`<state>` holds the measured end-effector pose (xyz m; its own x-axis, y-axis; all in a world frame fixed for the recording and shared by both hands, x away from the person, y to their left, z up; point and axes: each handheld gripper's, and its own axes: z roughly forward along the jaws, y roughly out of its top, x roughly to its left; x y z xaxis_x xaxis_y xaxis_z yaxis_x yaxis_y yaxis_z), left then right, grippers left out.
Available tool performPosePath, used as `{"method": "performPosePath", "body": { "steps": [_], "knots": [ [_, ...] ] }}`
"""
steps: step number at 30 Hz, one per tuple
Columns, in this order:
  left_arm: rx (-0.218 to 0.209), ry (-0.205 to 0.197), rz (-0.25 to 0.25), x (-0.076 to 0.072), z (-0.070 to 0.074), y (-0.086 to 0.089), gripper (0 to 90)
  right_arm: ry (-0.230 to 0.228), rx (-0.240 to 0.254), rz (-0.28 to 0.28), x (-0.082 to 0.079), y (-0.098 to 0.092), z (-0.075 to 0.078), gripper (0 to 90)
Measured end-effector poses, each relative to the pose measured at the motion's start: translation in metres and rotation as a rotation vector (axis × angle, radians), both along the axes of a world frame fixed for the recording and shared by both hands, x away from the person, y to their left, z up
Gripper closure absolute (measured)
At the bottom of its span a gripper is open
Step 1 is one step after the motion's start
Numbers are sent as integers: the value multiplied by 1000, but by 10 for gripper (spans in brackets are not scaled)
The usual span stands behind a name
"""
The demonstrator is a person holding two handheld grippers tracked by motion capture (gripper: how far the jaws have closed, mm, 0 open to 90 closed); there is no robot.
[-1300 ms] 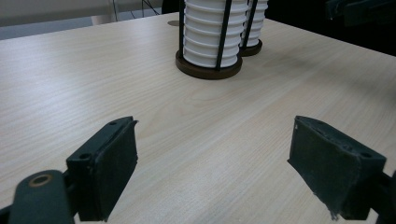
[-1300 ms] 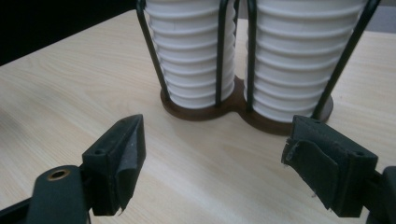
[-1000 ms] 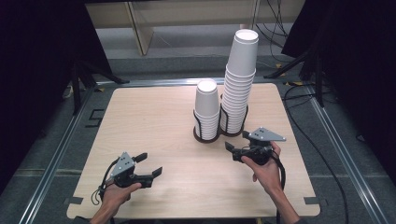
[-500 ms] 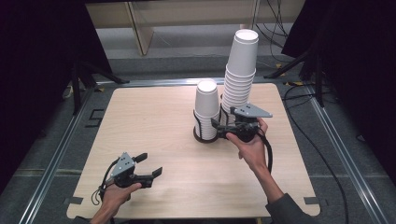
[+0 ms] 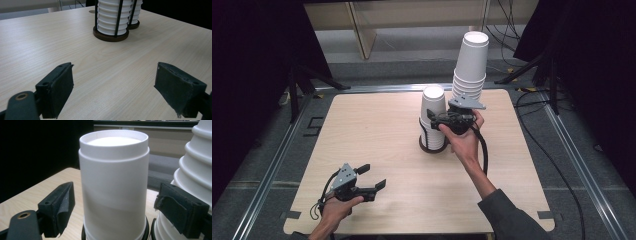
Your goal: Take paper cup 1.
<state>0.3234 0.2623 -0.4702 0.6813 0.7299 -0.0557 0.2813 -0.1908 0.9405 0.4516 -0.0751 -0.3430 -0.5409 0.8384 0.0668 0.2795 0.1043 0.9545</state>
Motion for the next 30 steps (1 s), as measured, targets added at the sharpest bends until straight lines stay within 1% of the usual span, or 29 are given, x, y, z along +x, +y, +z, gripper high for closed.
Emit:
{"method": "performPosePath", "body": {
  "steps": [1, 3, 4, 5, 6, 8, 9, 10, 11, 13, 14, 15, 16, 17, 18, 19, 20, 21, 22, 23, 24, 25, 26, 27, 29, 30],
  "knots": [
    [-1, 3, 3, 0, 0, 0, 143, 12, 23, -4, 1, 2, 0, 155],
    [-9, 6, 3, 0, -1, -1, 144, 5, 15, -5, 4, 2, 0, 154],
    [-22, 7, -1, 0, -1, -2, 144, -5, 11, -5, 7, 6, 0, 154],
    [-14, 7, 3, 0, -1, -1, 144, 9, 12, -14, 7, 7, 0, 154],
    [-4, 6, 3, 0, 0, -1, 144, 7, 9, -16, 8, 8, 0, 154],
    [-7, 4, 2, 0, 0, -1, 144, 4, 12, -14, 10, 10, -1, 154],
    [-7, 6, 2, 0, 0, -1, 144, 8, 6, -32, 12, 14, -1, 154],
    [-6, 5, 2, 0, 0, -1, 144, 14, -7, -46, 12, 14, -1, 154],
    [-7, 6, 1, 0, 0, -1, 144, 2, -16, -50, 13, 15, -2, 154],
    [-7, 7, 2, 0, 0, -1, 144, 5, -11, -57, 13, 18, -1, 154],
    [-7, 7, 2, 0, 0, -1, 144, -1, -8, -61, 14, 20, -2, 154],
    [-23, 7, -3, 0, -1, -2, 144, 13, -10, -75, 15, 25, -1, 154],
    [-23, 7, -3, 0, -1, -2, 143, 8, -25, -79, 17, 26, 0, 154],
    [-22, 9, -2, 0, -1, -2, 144, 15, -28, -87, 17, 28, 1, 152],
    [-2, 9, 0, -1, 0, -1, 144, 8, -27, -86, 19, 29, 0, 151],
    [-5, 7, 0, 0, 0, -1, 144, 14, -33, -104, 19, 32, 1, 152],
    [-4, 7, 0, 0, 0, -1, 144, 6, -45, -111, 20, 33, 1, 151],
    [-4, 7, 0, 0, 0, -1, 144, 6, -45, -111, 20, 33, 1, 151],
    [-4, 8, 0, 0, 0, -1, 144, 24, -51, -128, 21, 36, 1, 151],
    [-4, 8, 0, 0, 0, -1, 143, 24, -45, -129, 22, 37, 0, 153],
    [-4, 8, -1, 0, 0, -1, 144, 24, -58, -137, 22, 37, 1, 154],
    [-4, 8, -1, 0, 0, -1, 144, 24, -58, -137, 22, 37, 1, 154],
    [-28, 12, -1, 0, -1, -2, 144, 33, -52, -147, 24, 37, 0, 156],
    [-33, 11, -1, 0, -2, -3, 144, 34, -40, -144, 25, 37, -1, 159],
    [-32, 11, -2, 0, -2, -3, 144, 39, -40, -147, 25, 37, -1, 164],
    [-27, 14, 2, -1, -1, -3, 144, 47, -23, -151, 26, 38, -1, 176]
  ]
}}
